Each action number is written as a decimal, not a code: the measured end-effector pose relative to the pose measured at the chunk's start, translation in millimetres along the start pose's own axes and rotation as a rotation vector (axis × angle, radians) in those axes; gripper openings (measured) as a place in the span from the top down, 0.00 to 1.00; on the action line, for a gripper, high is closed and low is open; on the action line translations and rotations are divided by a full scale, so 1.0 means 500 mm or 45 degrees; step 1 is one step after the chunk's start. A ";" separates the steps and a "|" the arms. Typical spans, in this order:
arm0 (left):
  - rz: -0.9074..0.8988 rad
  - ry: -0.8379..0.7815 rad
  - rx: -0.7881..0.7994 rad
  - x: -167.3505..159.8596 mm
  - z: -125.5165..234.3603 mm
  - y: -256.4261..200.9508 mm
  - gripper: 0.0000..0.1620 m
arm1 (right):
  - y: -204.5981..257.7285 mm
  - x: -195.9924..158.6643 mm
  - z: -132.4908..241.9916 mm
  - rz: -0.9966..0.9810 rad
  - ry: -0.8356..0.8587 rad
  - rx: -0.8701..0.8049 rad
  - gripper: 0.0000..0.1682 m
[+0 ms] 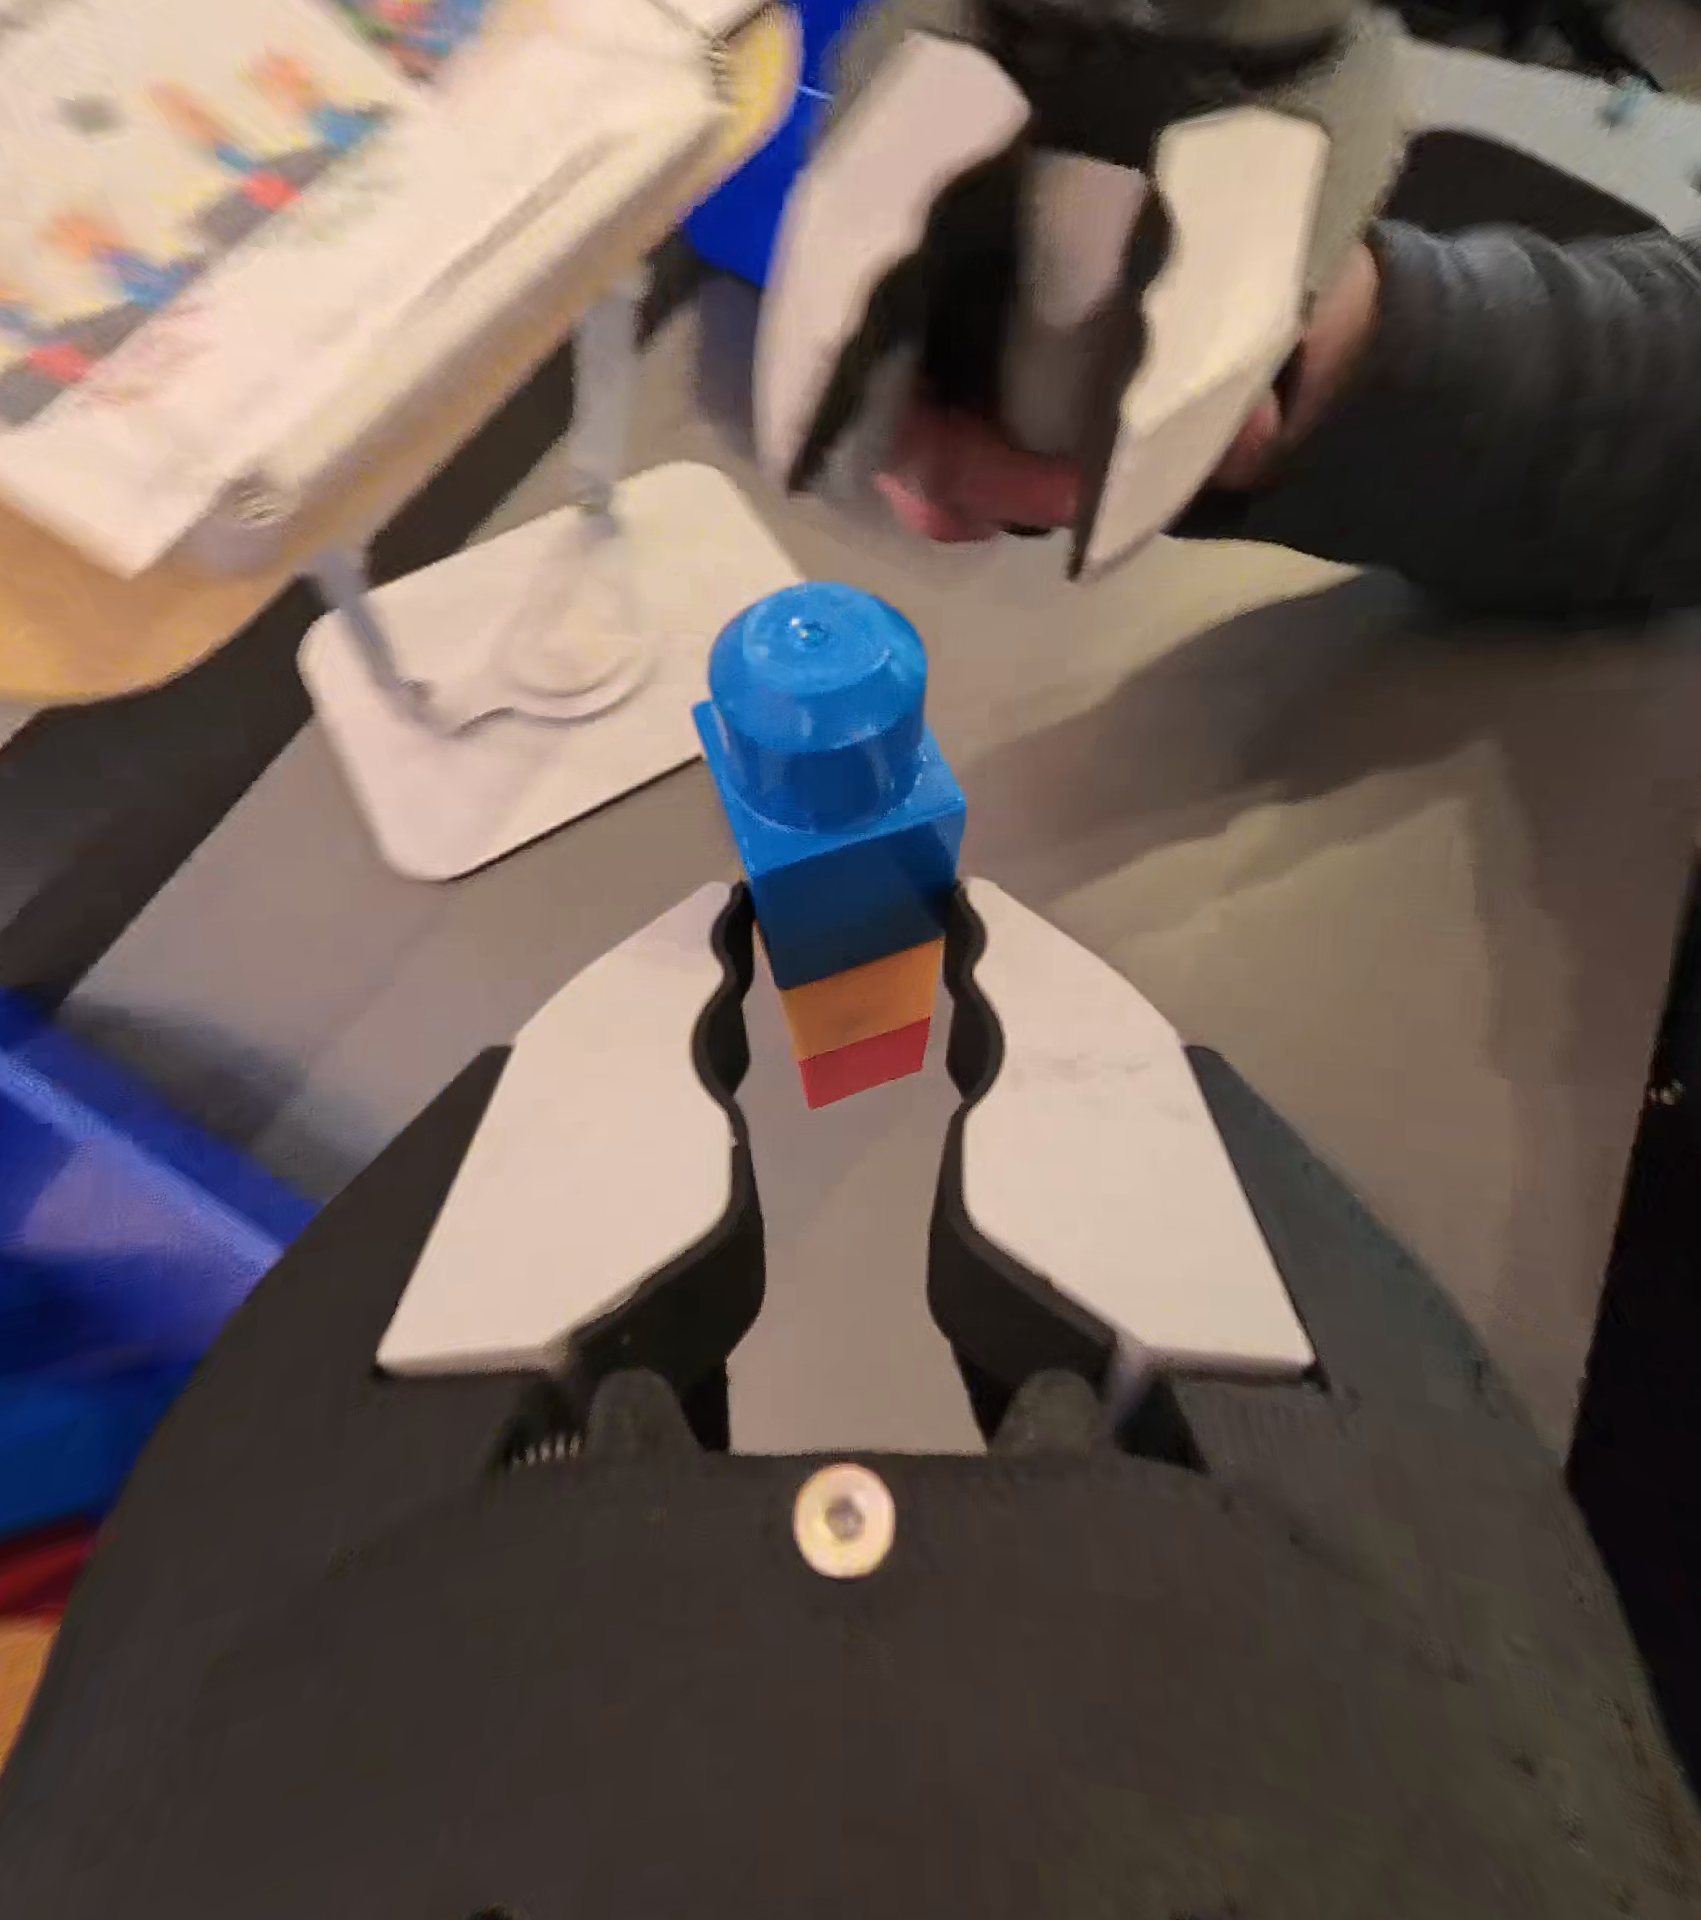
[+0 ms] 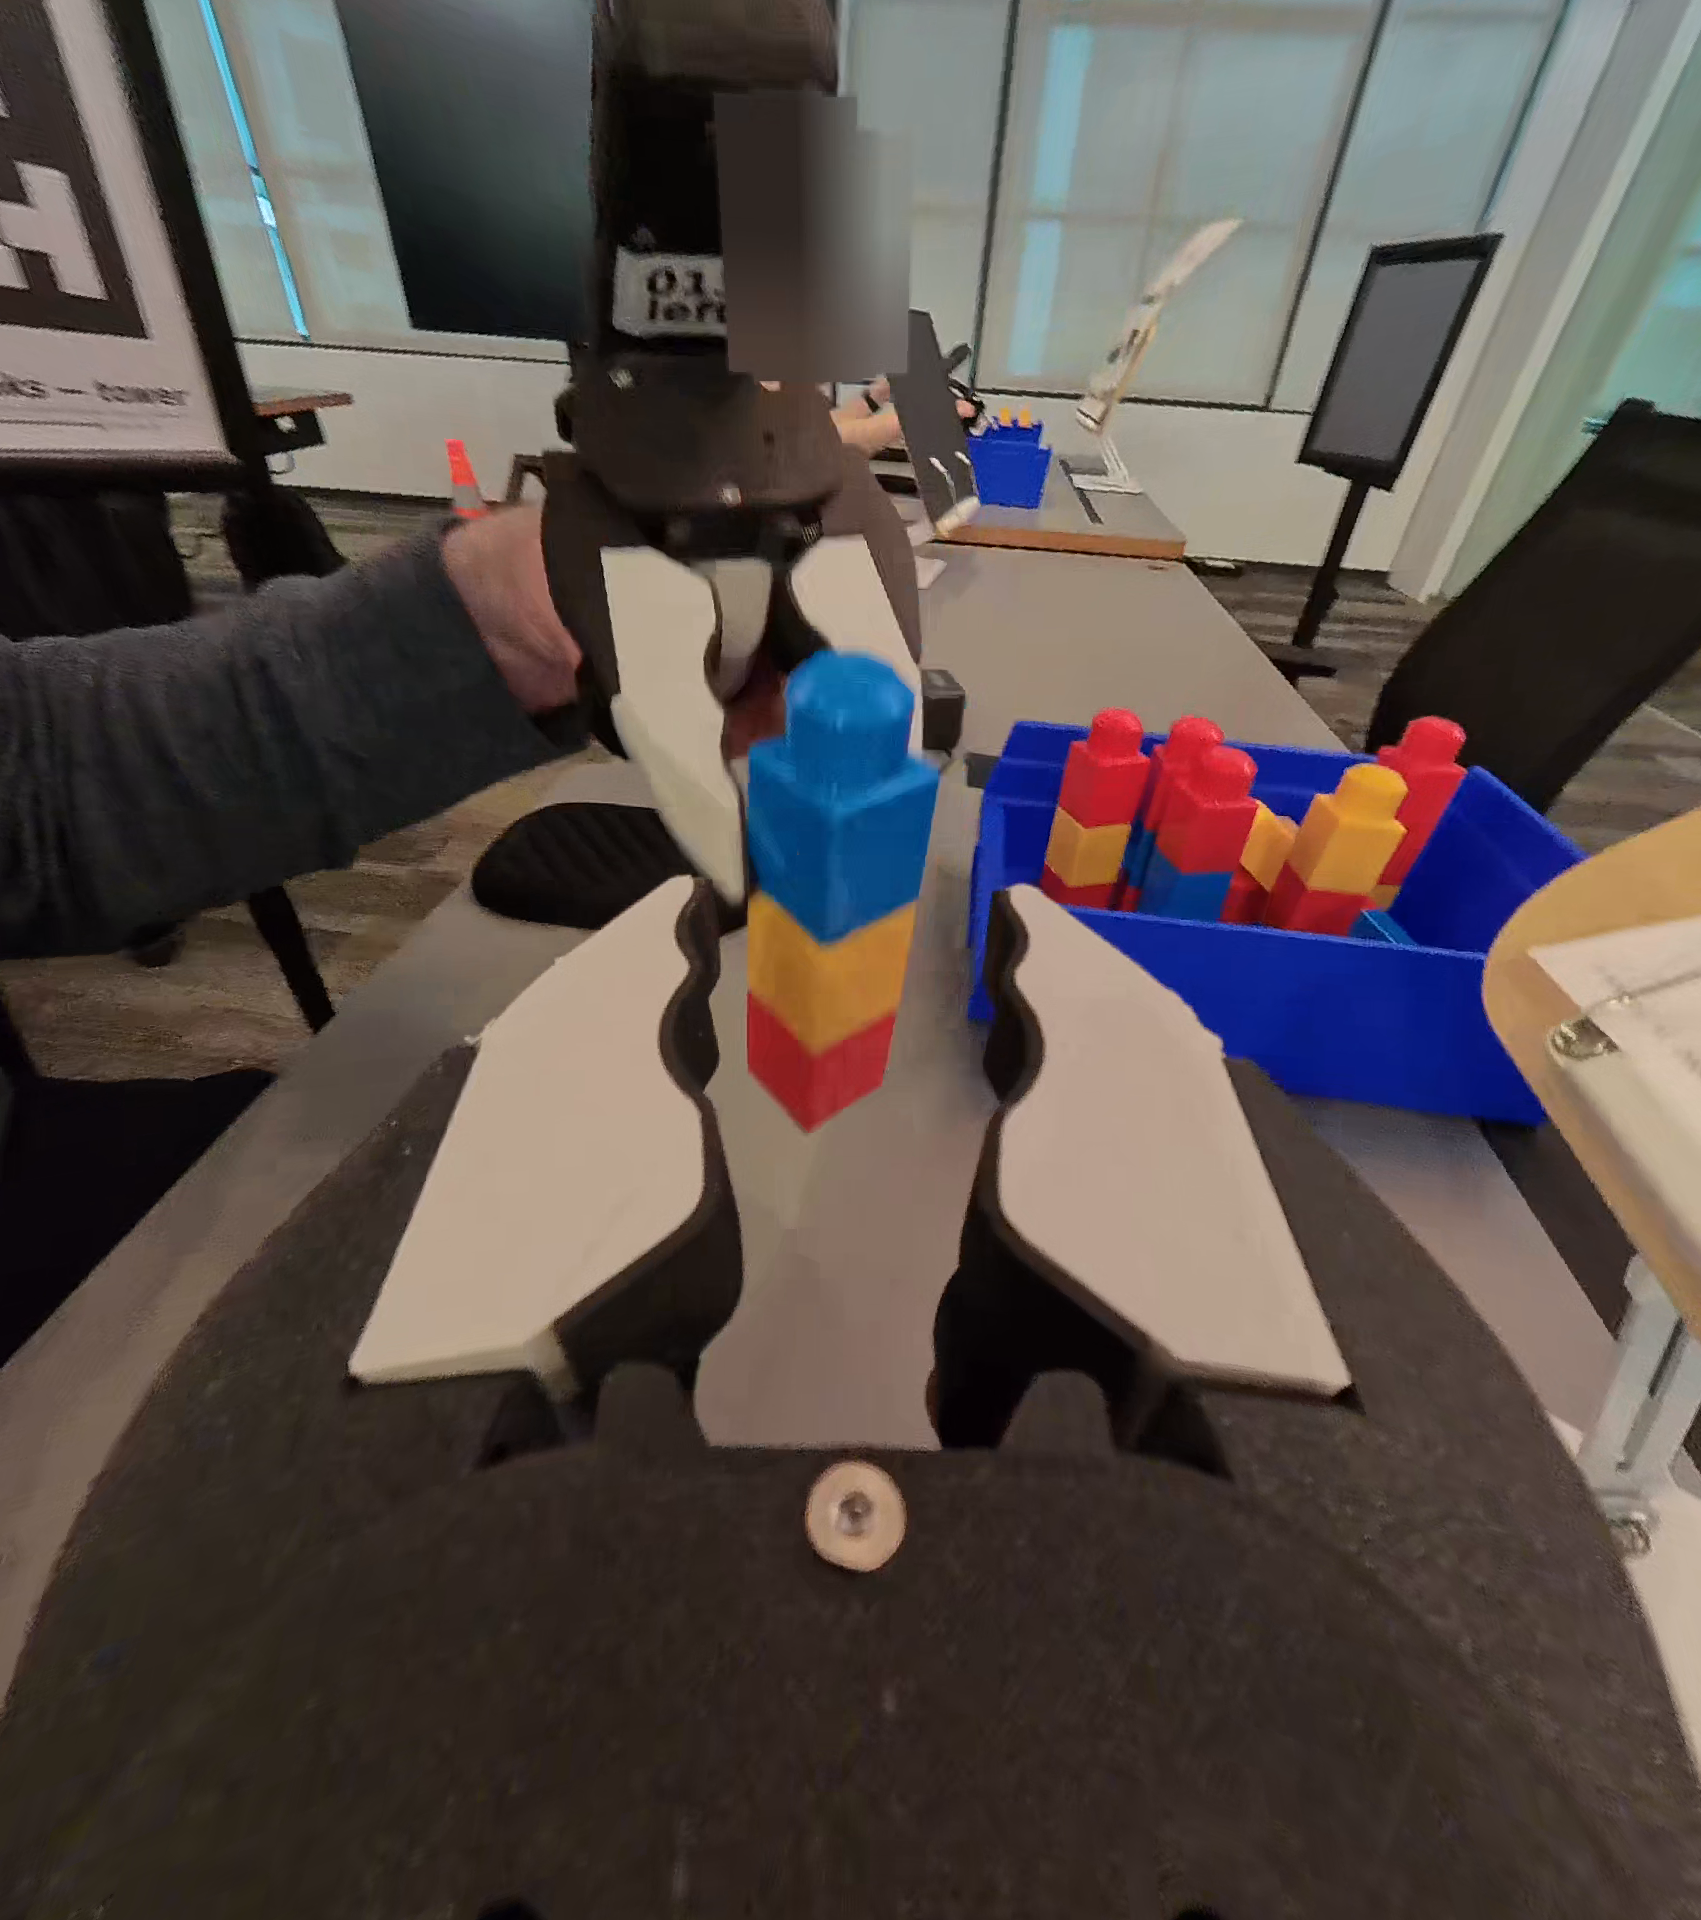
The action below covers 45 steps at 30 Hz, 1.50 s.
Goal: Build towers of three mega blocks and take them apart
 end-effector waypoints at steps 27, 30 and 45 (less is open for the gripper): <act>-0.046 -0.028 -0.269 0.045 -0.159 -0.064 0.78 | -0.016 0.004 0.055 -0.101 -0.102 0.145 0.71; -0.090 0.050 -0.253 0.041 -0.167 -0.073 0.78 | -0.003 0.004 0.055 -0.023 0.035 0.207 0.73; -0.103 0.131 -0.178 0.029 -0.165 -0.080 0.78 | -0.028 0.097 0.176 0.038 0.122 0.042 0.79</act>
Point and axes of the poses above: each gripper's, where its closed fingertips meet, z back along the fingers, x out of its top, y = z × x across the jaws, the point moved 7 cm from there along z, back along the fingers, and after that the axes turned 14 degrees about z, right-handed, at the moved point
